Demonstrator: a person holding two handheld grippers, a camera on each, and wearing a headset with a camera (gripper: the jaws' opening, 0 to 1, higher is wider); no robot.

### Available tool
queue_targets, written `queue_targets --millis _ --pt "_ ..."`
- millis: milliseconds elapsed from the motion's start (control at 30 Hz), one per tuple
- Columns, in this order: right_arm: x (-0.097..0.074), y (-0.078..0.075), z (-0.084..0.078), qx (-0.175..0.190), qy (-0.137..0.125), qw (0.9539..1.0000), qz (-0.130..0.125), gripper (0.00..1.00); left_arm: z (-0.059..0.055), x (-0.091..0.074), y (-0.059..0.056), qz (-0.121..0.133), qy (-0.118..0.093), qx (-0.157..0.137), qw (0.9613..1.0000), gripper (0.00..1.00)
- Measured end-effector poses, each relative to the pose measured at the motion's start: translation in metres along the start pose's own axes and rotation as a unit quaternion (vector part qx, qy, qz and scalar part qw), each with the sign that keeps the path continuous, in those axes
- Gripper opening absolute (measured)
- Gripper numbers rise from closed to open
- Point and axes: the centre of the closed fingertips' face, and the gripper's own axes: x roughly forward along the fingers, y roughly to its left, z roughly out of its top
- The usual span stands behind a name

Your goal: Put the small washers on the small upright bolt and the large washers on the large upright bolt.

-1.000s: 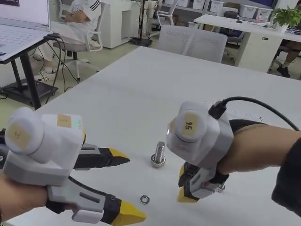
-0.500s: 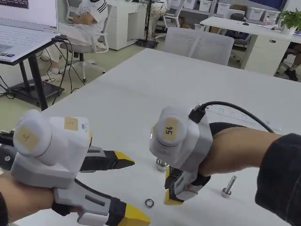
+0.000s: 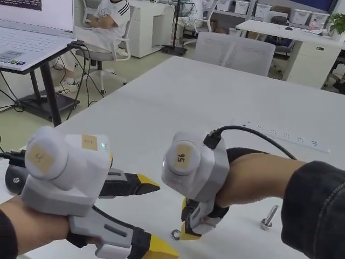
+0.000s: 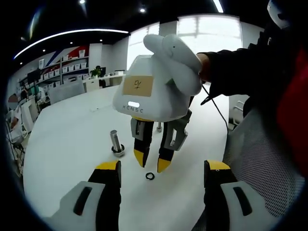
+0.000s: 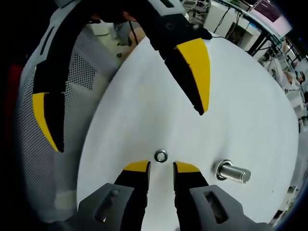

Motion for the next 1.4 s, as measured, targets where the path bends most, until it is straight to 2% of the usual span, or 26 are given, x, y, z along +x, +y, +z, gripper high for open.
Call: queue_targets --millis 467,900,1200,1400 --pt "0.016 -0.001 0.005 -0.007 0.005 0.9999 0.010 0.20 -0.001 -0.001 0.004 0.003 -0.001 -0.004 1.0000 0.69" --pt "0.017 0.000 0.002 -0.004 0.007 0.9999 0.011 0.20 -0.001 -0.002 0.004 0.004 -0.003 -0.005 1.0000 0.69" --pt "0.017 0.003 0.003 -0.020 0.014 0.9997 0.009 0.17 0.000 -0.001 0.002 0.003 -0.003 -0.005 1.0000 0.69" --pt "0.018 0.001 0.003 -0.014 0.009 0.9998 0.007 0.14 -0.001 -0.002 0.003 0.004 -0.003 -0.005 1.0000 0.69"
